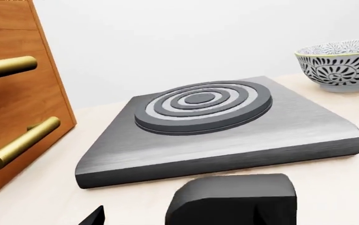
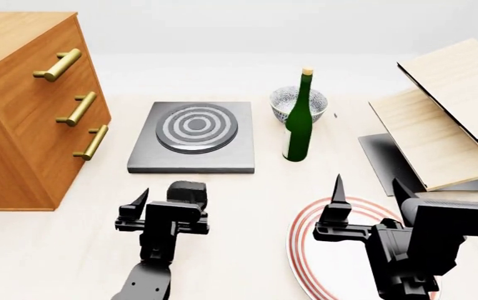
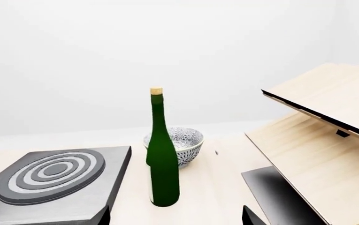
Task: Turn on the stove.
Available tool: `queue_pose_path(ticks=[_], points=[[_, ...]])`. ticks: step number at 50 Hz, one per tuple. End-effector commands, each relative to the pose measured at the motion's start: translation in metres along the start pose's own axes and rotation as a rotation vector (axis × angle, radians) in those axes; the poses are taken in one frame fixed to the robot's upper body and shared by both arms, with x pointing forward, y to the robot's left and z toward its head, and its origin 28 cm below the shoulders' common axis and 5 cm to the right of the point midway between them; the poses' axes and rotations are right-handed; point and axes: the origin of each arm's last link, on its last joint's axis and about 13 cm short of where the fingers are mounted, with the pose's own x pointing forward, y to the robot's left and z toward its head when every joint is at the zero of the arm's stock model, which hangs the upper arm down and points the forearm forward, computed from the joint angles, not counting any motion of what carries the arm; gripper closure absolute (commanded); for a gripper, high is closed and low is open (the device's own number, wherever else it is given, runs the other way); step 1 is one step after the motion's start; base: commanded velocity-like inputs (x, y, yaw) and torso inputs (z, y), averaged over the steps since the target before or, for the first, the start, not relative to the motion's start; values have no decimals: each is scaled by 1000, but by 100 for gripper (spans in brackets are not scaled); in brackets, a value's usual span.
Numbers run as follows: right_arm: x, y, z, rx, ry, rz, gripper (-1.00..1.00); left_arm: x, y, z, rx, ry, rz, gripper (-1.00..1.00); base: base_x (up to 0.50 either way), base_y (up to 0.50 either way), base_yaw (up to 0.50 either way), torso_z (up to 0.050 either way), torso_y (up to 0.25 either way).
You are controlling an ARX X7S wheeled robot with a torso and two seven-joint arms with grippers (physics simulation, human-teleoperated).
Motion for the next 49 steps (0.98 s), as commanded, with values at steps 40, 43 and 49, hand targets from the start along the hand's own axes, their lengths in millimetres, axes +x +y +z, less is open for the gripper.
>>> queue_pose_path(ticks=[40,43,49], points=[[-2,2,-8,-14,29,-1,-100,-103,46,140,-230,-131,-49,-100,0,0,0,0,0],[-1,2,-8,-13,30,-1,-100,-104,45,139,-228,-130,-49,-100,0,0,0,0,0],[-1,2,-8,-14,27,-1,-100,-104,46,138,-230,-124,-46,-100,0,0,0,0,0]])
